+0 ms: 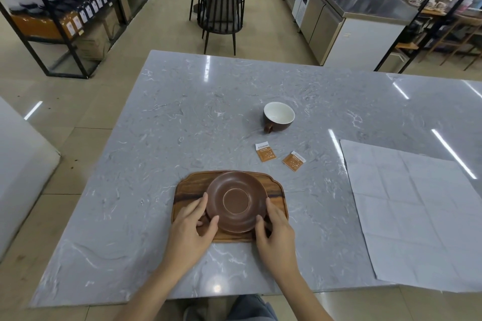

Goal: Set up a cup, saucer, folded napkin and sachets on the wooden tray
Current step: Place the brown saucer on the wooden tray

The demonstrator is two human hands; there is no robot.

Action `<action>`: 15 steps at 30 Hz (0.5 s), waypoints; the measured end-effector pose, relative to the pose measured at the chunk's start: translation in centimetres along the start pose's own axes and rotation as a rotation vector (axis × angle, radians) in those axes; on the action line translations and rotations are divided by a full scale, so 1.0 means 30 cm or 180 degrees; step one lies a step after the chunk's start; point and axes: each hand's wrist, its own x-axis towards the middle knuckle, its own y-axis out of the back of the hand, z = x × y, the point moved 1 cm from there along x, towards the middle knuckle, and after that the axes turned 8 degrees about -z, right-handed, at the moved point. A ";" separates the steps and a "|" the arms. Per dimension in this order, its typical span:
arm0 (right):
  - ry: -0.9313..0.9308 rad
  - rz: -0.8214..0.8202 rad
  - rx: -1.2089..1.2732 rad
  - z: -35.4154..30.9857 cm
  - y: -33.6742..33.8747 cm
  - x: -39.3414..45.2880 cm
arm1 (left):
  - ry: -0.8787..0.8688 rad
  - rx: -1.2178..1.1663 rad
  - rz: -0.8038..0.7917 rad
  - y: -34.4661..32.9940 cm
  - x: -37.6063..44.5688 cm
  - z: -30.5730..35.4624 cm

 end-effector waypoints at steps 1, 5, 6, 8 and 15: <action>-0.0013 0.0014 -0.0003 0.001 -0.001 0.000 | -0.0013 0.0024 0.0005 -0.002 0.000 -0.002; -0.0040 0.0038 0.0022 0.002 -0.006 0.000 | -0.0022 0.0060 0.0028 -0.006 -0.001 -0.007; -0.0032 0.0044 0.0028 0.000 -0.005 0.000 | -0.0023 0.0054 0.0029 -0.005 0.000 -0.007; -0.0015 0.0047 0.0048 -0.002 -0.004 0.001 | -0.0005 0.0024 0.0033 -0.003 0.000 -0.009; -0.0035 0.0024 0.0027 -0.003 -0.003 0.004 | 0.0051 0.0007 0.0043 0.001 -0.003 0.005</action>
